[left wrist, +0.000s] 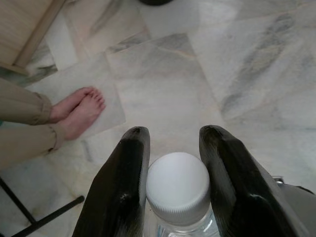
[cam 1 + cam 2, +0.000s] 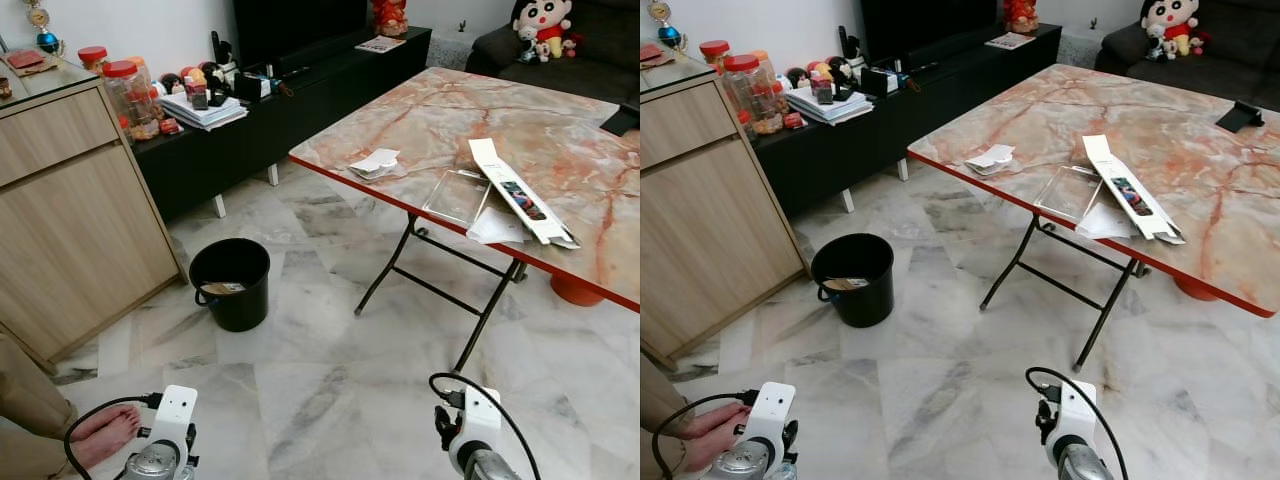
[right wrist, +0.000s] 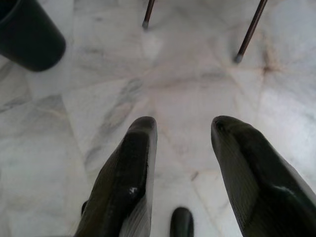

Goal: Picking trash to rubbish bin

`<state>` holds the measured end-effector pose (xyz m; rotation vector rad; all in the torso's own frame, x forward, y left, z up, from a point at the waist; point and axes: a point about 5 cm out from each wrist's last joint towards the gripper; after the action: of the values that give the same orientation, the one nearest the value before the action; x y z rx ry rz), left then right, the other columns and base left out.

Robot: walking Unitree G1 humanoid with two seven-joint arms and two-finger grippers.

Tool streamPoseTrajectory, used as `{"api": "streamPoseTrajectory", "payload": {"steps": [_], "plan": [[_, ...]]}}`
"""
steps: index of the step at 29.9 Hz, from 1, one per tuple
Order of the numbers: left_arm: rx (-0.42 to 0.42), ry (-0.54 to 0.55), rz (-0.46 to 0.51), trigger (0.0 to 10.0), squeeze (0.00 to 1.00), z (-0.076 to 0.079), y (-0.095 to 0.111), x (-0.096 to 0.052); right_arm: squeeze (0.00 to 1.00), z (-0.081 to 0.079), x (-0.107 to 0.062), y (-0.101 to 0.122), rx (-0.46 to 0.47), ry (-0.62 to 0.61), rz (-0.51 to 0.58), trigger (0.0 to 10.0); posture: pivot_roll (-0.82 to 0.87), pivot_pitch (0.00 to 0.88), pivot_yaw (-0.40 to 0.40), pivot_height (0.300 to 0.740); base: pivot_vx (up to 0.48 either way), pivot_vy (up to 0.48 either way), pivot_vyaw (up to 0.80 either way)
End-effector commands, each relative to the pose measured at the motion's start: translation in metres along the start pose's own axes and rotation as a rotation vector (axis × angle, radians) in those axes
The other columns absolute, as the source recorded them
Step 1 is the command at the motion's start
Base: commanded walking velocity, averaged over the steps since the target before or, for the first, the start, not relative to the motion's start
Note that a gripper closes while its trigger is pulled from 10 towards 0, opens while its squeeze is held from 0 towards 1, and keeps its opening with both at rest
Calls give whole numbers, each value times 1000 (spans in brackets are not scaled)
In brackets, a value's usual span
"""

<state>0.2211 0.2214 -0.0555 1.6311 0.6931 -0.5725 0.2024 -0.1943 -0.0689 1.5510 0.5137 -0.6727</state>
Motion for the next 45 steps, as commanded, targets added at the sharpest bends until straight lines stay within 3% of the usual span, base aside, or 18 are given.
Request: {"api": "streamPoseTrajectory", "payload": {"steps": [1, 16, 33, 36, 37, 39, 41, 42, 45], "plan": [[-8, 9, -19, 10000, 0, -1, -3, 0, 0, 5, -1, -3, 10, -22, -15, 10000, 135, 0, 23, 740, 0, 0, 0], [-20, 34, -15, 10000, 0, -13, -5, -2, 0, 13, -1, -1, 16, -67, -19, 10000, 156, 0, 13, 740, 0, 0, 0], [-11, 29, 3, 10000, 0, -15, -3, -2, 0, 19, -4, -4, -26, -65, -15, 10000, 196, 0, -12, 740, 0, 0, 0], [-65, 50, 7, 10000, 0, -17, -4, -3, 0, 17, -3, 2, -61, -36, 29, 10000, 232, 0, -1, 740, 0, 0, 0], [-64, 47, 6, 10000, 0, -18, -3, -2, 0, 20, -2, 6, -22, -56, 52, 10000, 192, 0, 15, 740, 0, 0, 0], [15, 31, 21, 10000, 0, -19, 3, -1, 0, 27, -4, 6, 105, -101, 76, 10000, 196, 0, 25, 740, 0, 0, 0], [-76, 68, 39, 10000, 0, -26, 7, -1, 0, 29, -6, 0, 115, -123, 63, 10000, 209, 0, 31, 740, 0, 0, 0], [-92, 71, 46, 10000, 0, -28, 7, -1, 0, 27, -8, -7, 87, -120, 38, 10000, 201, 0, 42, 740, 0, 0, 0], [9, 9, 37, 10000, 0, -23, 3, -2, 0, 22, -11, -19, -22, -67, -1, 10000, 153, 0, 34, 740, 0, 0, 0]]}}
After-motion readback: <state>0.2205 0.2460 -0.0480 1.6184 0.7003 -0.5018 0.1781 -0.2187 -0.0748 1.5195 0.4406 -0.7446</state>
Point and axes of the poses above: a point about 5 cm out from each wrist's last joint towards the gripper, its own x axis pointing out of the wrist towards the gripper, its own y axis along the axis of the wrist's last joint, z = x × y, and after that the axes turned 6 degrees about -x, right-handed
